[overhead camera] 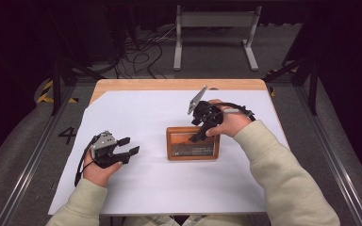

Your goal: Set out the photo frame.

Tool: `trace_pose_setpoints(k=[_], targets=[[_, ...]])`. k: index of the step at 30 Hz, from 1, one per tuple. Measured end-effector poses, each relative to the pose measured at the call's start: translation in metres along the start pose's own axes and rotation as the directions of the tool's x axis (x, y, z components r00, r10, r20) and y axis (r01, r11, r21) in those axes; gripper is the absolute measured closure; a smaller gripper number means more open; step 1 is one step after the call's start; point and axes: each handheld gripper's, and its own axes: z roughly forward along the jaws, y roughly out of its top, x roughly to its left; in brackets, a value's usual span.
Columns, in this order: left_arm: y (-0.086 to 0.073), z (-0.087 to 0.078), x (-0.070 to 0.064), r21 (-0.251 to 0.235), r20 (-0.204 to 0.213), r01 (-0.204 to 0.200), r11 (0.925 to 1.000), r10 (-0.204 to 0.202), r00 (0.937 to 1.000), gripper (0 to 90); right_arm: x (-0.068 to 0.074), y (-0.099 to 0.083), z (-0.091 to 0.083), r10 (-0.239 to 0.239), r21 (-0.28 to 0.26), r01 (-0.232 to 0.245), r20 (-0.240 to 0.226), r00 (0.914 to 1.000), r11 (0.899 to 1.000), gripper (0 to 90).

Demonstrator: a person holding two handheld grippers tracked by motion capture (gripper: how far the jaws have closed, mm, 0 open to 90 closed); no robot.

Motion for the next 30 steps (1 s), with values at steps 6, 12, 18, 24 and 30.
trace_pose_setpoints(k=[6, 12, 18, 24, 30], targets=[[-0.001, -0.004, -0.005, -0.006, 0.017, 0.005, 1.0000, -0.005, 0.9998, 42.3, 0.008, -0.025, -0.025, 0.068, -0.126, -0.059, 0.066, 0.9955, 0.990, 14.4], [-0.002, -0.012, -0.009, -0.015, 0.032, 0.015, 0.9998, -0.015, 0.9994, 39.6, 0.020, -0.051, -0.046, 0.163, -0.207, -0.137, 0.116, 0.9798, 0.969, 9.1], [-0.003, -0.017, -0.014, -0.010, 0.039, 0.012, 0.9999, -0.012, 0.9992, 38.4, 0.035, -0.079, -0.065, 0.259, -0.297, -0.220, 0.097, 0.9611, 0.929, 5.5], [-0.005, -0.023, -0.017, -0.012, 0.041, 0.014, 0.9998, -0.014, 0.9991, 37.9, 0.051, -0.104, -0.076, 0.303, -0.372, -0.231, 0.148, 0.9414, 0.899, 5.0], [-0.007, -0.025, -0.019, -0.019, 0.045, 0.020, 0.9996, -0.019, 0.9988, 37.3, 0.063, -0.130, -0.075, 0.351, -0.433, -0.248, 0.177, 0.9195, 0.867, 4.8]])
